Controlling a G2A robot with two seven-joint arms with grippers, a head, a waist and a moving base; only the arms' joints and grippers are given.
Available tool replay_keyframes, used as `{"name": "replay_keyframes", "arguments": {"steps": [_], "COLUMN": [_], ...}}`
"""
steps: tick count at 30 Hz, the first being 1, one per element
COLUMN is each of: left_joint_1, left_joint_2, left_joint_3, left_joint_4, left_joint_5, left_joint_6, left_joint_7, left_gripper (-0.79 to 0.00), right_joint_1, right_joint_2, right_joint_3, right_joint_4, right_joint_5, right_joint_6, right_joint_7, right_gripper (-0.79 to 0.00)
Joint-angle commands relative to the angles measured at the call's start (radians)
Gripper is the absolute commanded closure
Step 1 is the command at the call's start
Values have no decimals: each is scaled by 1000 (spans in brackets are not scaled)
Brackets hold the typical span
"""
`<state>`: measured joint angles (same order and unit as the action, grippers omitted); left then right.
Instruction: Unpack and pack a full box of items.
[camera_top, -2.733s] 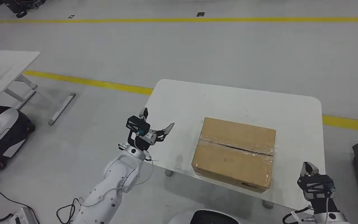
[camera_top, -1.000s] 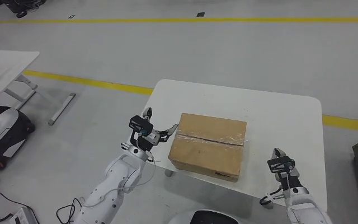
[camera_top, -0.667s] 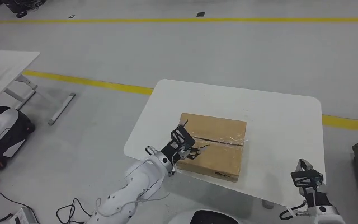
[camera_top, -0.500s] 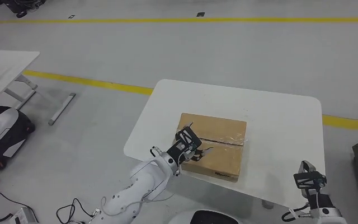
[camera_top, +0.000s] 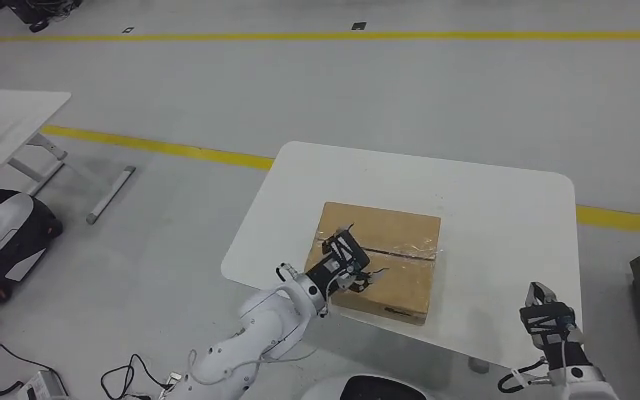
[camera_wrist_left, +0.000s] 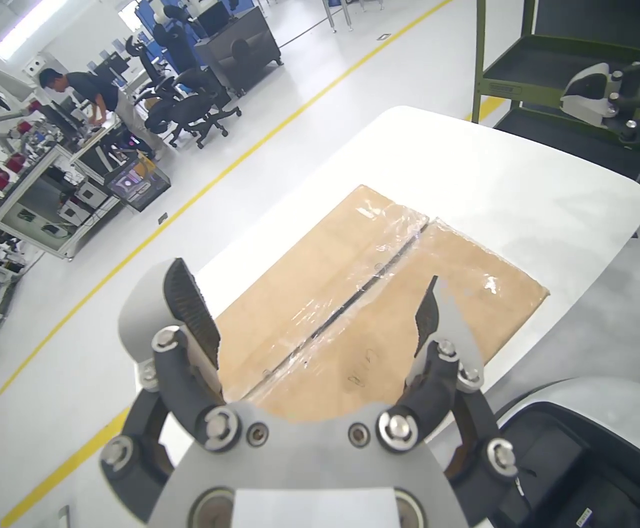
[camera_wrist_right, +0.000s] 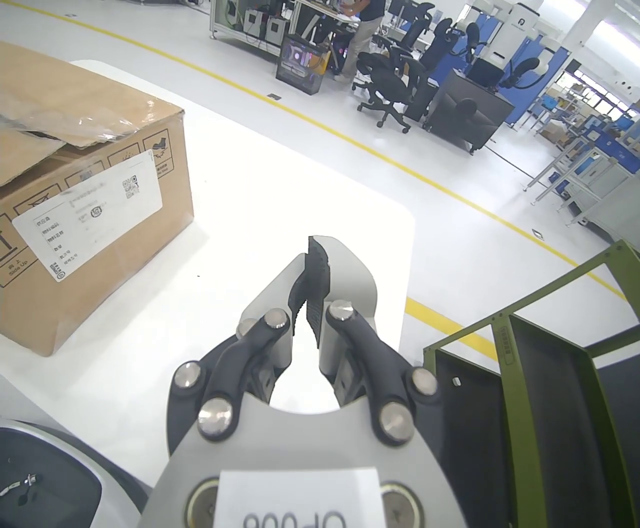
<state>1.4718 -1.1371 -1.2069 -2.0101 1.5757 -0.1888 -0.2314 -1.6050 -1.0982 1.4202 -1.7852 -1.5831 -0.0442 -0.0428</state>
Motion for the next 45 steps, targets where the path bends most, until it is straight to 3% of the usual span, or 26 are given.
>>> {"name": "replay_keyframes", "arguments": {"steps": [1,6,12,18,23,24,26,30,38,39,40,41,45], "left_joint_1": [-43,-179,-332,-418,-448,-449,-451,-452,-442,-440,-438,-436,-425], "left_joint_2": [-9,-44,-91,-128,-147,-150,-155,-164,-174,-175,-176,-177,-179], "left_joint_3": [57,203,318,394,431,434,436,436,422,419,415,412,393], "left_joint_4": [22,121,250,342,386,394,401,408,419,419,419,419,416], "left_joint_5": [12,42,42,81,146,158,164,177,221,222,225,228,232], "left_joint_6": [-1,46,112,171,193,196,201,204,202,200,200,198,200], "left_joint_7": [-27,-108,-209,-301,-337,-345,-356,-365,-379,-378,-378,-377,-368], "left_gripper": [-785,-785,-785,-785,-779,-751,-597,-413,-209,-148,-31,0,0], "right_joint_1": [3,3,-7,-9,-11,-10,-9,-7,-5,-4,-4,-3,1], "right_joint_2": [-1,-2,-4,-7,-9,-10,-11,-13,-17,-18,-18,-19,-21], "right_joint_3": [3,20,42,49,50,51,51,51,47,46,46,46,40], "right_joint_4": [2,9,16,19,22,23,25,26,26,26,26,26,27], "right_joint_5": [0,4,5,7,8,8,6,5,1,1,-1,-1,-6], "right_joint_6": [-3,-3,-1,-2,-4,-5,-8,-13,-17,-17,-19,-20,-23], "right_joint_7": [0,-3,-7,-10,-12,-13,-15,-15,-15,-15,-15,-15,-14], "right_gripper": [0,0,0,0,0,0,0,0,0,0,0,0,0]}}
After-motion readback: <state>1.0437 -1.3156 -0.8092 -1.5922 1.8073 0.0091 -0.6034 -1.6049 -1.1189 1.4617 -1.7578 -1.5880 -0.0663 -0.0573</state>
